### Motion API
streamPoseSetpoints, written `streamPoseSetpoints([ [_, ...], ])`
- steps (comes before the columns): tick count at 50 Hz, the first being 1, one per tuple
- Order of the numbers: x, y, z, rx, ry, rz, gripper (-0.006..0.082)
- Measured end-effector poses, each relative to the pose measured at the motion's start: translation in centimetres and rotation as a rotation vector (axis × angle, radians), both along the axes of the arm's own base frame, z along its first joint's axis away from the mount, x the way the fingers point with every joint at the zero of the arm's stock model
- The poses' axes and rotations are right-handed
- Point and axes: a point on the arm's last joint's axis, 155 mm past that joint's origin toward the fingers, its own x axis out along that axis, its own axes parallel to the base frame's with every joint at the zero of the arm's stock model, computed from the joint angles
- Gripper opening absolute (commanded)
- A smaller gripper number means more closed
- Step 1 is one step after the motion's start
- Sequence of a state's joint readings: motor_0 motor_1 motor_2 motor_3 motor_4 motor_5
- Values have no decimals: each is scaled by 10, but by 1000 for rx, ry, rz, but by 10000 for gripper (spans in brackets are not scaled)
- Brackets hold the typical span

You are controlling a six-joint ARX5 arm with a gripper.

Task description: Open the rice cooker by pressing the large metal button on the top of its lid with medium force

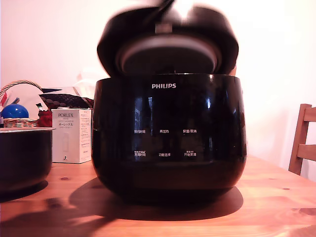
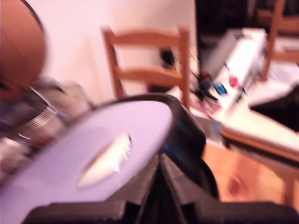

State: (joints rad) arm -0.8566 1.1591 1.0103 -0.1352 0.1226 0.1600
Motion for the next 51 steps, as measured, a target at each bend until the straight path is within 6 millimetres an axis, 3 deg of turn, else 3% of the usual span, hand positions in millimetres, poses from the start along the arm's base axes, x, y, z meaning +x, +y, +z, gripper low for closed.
streamPoseSetpoints([
  [12,-2,31,42,-71,-90,97,-19],
  [19,9,64,54,-68,-123,224,-19],
  [26,26,102,52,-20,-133,349,-19],
  [39,62,172,29,63,-66,567,-19],
  [51,74,204,22,70,-34,638,-19],
])
